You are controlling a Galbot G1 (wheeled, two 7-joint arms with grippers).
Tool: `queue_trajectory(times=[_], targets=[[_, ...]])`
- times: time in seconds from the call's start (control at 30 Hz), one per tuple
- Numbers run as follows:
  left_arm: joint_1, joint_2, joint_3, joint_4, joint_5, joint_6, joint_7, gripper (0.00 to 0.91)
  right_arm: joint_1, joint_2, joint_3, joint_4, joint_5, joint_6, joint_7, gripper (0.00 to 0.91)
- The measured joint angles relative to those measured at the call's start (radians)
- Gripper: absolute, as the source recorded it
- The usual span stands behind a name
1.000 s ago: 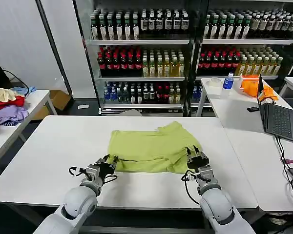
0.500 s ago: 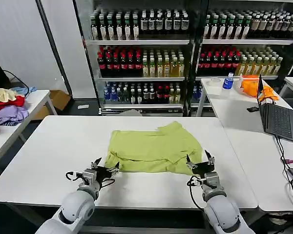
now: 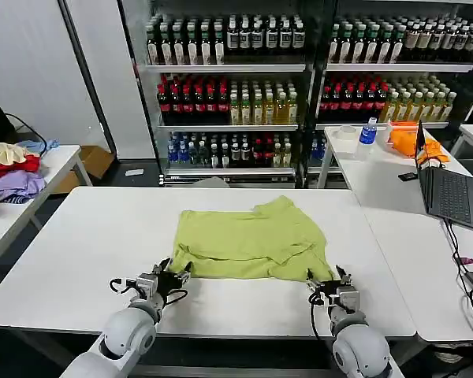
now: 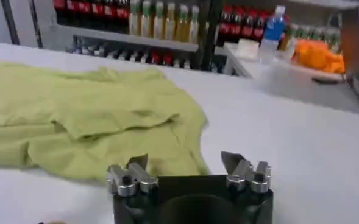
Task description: Fold and organize the clothes.
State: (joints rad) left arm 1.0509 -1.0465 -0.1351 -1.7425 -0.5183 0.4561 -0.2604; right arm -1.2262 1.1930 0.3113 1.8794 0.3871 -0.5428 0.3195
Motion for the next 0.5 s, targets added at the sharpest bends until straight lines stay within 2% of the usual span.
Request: queue_trajectory(times=[0.5], targets=[[0.009, 0.003, -0.002, 0.002, -0.004, -0.003, 0.012, 0.03, -0.024, -0.012, 0.013, 0.019, 0.053, -0.023, 0.011, 0.0]])
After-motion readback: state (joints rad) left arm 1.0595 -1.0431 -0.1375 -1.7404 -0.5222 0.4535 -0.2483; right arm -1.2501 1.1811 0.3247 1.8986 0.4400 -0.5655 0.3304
